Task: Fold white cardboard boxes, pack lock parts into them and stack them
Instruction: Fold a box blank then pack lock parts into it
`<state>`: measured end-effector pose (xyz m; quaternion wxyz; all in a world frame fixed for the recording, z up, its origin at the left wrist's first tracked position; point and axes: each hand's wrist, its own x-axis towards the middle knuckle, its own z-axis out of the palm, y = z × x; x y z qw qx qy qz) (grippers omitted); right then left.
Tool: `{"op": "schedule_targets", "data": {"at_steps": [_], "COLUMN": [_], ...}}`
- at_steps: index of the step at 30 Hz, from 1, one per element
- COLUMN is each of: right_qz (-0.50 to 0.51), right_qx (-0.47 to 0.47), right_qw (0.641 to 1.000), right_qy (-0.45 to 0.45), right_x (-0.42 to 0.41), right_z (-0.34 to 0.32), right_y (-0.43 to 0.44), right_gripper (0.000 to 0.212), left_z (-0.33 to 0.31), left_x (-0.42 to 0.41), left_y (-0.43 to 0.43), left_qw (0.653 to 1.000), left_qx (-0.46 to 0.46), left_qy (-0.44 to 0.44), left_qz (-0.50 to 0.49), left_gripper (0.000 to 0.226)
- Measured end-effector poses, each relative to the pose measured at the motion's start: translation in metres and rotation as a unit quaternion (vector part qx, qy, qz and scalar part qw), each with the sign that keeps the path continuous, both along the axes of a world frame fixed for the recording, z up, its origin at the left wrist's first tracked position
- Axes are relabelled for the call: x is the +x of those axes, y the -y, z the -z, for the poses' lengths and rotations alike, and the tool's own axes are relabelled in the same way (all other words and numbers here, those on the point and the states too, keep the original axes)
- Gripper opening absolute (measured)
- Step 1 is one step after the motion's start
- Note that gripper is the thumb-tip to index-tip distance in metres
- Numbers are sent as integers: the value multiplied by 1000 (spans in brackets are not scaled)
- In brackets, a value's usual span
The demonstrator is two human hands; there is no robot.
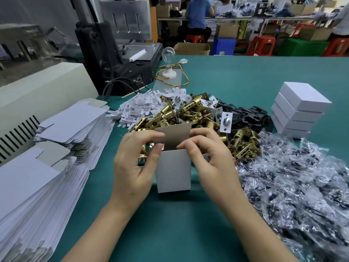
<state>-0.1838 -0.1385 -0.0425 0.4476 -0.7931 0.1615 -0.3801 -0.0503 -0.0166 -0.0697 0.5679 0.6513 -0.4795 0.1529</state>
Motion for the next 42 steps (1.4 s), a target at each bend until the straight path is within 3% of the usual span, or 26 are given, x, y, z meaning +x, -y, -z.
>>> {"op": "schedule_targets", "data": {"at_steps": [4, 8, 12, 16, 19, 21, 25, 36, 42], "right_qz": [-17, -48, -58, -86, -94, -89, -87, -63, -57], "right_qx": [43, 108, 141, 202, 155, 122, 99, 34, 44], "right_qw": [999, 993, 987, 973, 983, 988, 991, 997, 996], "right_qy": [11, 22, 56, 65, 32, 22, 21, 33, 45], "right_x": [2, 3, 1, -1, -3, -3, -3, -2, -2], "right_z": [3, 6, 7, 4, 2, 2, 5, 8, 9], "right_y": [3, 6, 4, 3, -1, -4, -3, -3, -6], "right_gripper": [19, 16, 4, 17, 29, 20, 12, 15, 19], "left_z": [-1, -6, -6, -6, -7, -9, -8, -12, -11], "left_x": [-1, 4, 5, 7, 5, 1, -2, -6, -6], "left_y": [0, -2, -4, -5, -5, -6, -4, -5, -6], "left_qw": [999, 999, 998, 996, 995, 994, 995, 990, 984], "left_qx": [-14, 2, 4, 22, 32, 29, 24, 34, 15], "left_qy": [-46, 25, 7, 4, 4, -5, -16, -76, -125], "left_qz": [6, 40, 70, 91, 99, 104, 91, 116, 127], "left_gripper": [44, 23, 16, 12, 26, 35, 19, 14, 16]}}
